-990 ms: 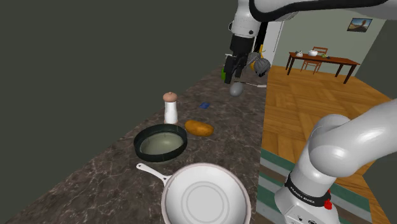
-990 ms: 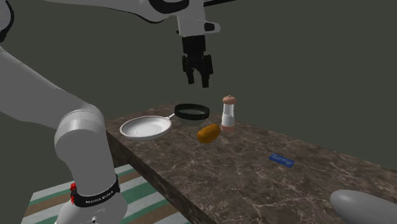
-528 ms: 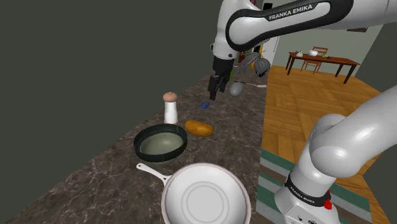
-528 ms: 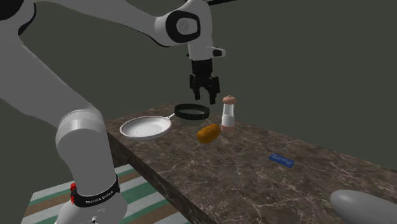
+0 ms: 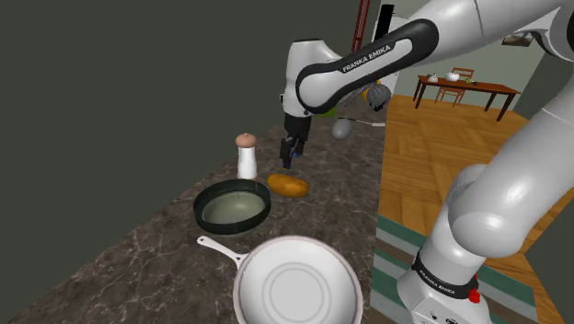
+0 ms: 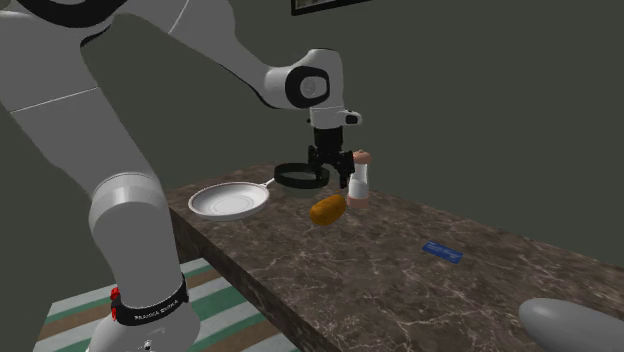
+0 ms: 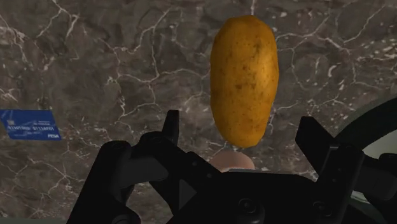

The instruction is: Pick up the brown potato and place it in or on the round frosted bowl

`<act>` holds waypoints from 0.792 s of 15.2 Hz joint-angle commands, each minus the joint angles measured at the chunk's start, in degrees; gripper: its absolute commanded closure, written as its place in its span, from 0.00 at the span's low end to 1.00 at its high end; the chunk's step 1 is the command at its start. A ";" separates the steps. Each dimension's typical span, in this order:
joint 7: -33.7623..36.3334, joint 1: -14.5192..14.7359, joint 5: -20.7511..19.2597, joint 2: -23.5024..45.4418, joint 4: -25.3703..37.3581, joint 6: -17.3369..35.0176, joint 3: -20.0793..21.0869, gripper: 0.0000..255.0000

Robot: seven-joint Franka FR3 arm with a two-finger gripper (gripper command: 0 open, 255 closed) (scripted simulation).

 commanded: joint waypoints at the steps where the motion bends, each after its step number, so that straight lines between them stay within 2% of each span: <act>1: 0.25 0.57 -0.21 4.33 0.95 3.16 0.74 0.00; 4: 0.30 1.07 -0.77 9.57 2.15 6.83 1.41 0.00; 12: 0.79 0.87 -1.50 13.73 0.24 12.88 1.31 0.00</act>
